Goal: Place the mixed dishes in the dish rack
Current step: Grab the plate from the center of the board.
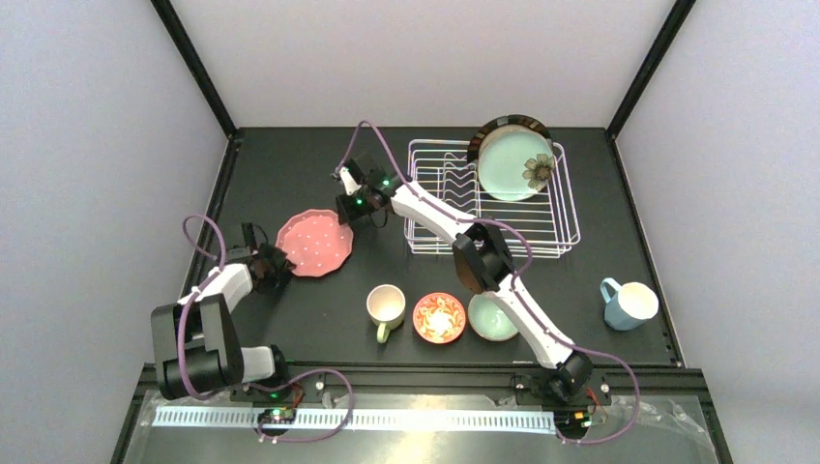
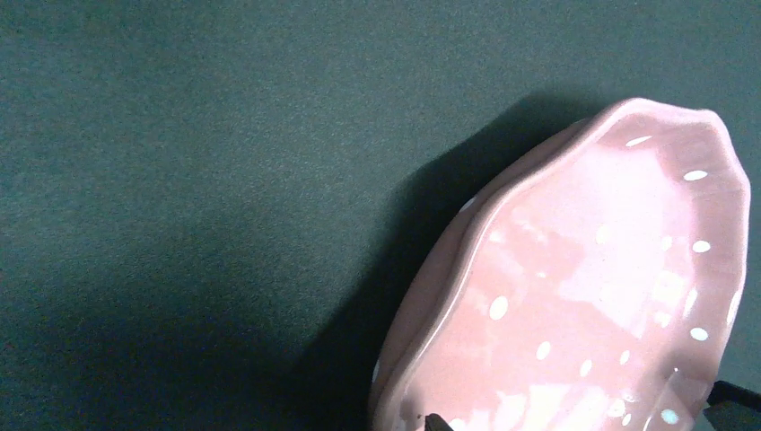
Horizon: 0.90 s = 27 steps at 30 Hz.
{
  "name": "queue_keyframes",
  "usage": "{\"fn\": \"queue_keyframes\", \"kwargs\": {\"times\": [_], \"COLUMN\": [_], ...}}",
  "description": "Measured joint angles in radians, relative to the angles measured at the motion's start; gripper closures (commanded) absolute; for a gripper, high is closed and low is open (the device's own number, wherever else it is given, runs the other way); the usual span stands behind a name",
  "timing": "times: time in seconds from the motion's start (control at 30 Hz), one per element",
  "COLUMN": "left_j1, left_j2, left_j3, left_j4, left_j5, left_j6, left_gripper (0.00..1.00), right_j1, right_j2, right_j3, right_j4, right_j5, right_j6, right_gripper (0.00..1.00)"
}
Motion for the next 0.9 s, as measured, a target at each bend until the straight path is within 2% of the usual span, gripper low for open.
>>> {"fn": "queue_keyframes", "kwargs": {"times": [0.27, 0.7, 0.8, 0.9], "left_j1": [0.002, 0.008, 0.007, 0.007], "left_j2": [0.055, 0.074, 0.056, 0.04], "left_j3": [0.017, 0.032, 0.014, -0.002], "left_j4": [0.034, 0.053, 0.075, 0.092], "left_j5": [0.018, 0.039, 0.036, 0.028], "left_j6": [-0.004, 0.003, 0.003, 0.001], "left_gripper": [0.97, 0.99, 0.99, 0.99], "right_j1": [-0.017, -0.035, -0.037, -0.041], "right_j2": [0.004, 0.021, 0.021, 0.021], "right_j3": [0.0, 0.001, 0.001, 0.001], "right_j4": [0.0, 0.001, 0.001, 0.006], "right_j5": [0.001, -0.006, -0.006, -0.017], "right_j6": [0.0, 0.0, 0.003, 0.015], "right_gripper": [0.28, 0.27, 0.19, 0.16]}}
